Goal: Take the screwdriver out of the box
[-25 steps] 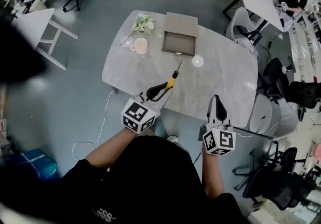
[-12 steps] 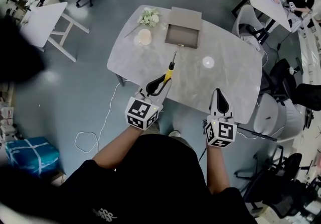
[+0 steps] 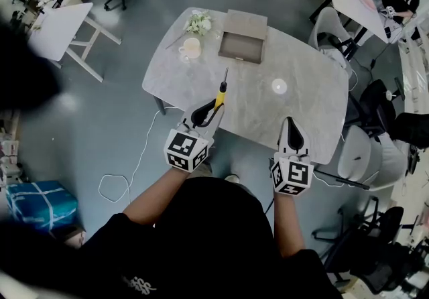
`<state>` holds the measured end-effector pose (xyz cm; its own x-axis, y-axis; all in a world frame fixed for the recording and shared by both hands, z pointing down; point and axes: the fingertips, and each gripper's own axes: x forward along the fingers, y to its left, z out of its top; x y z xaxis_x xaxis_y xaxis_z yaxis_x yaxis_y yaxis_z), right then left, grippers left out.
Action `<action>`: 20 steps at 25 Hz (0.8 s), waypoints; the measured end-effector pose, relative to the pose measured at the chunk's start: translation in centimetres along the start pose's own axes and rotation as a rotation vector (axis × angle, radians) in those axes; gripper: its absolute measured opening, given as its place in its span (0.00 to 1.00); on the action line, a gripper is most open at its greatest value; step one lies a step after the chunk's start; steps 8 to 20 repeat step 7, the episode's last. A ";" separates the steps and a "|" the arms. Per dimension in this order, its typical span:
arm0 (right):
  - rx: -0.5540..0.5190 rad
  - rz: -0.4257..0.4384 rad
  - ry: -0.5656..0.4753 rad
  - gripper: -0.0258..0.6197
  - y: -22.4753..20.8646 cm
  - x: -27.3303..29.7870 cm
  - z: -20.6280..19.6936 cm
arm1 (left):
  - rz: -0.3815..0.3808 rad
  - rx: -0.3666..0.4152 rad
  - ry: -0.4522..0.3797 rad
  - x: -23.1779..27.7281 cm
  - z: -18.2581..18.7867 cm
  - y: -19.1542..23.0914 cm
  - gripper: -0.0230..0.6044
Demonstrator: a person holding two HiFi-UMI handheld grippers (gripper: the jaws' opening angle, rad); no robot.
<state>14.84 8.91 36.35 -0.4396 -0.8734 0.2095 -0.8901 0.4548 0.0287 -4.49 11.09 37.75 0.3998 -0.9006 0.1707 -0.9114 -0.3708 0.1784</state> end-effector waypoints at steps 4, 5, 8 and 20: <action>0.004 -0.002 0.005 0.06 -0.6 -0.1 -0.2 | 0.009 -0.004 0.004 0.2 -0.2 -0.2 0.17; 0.003 -0.006 0.006 0.06 -0.9 -0.1 -0.2 | 0.010 -0.002 0.004 0.3 -0.2 -0.4 0.17; 0.002 -0.015 0.006 0.06 -1.4 -0.3 -0.2 | 0.011 0.002 0.005 0.4 -0.2 -0.8 0.17; 0.002 -0.015 0.006 0.06 -1.4 -0.3 -0.2 | 0.011 0.002 0.005 0.4 -0.2 -0.8 0.17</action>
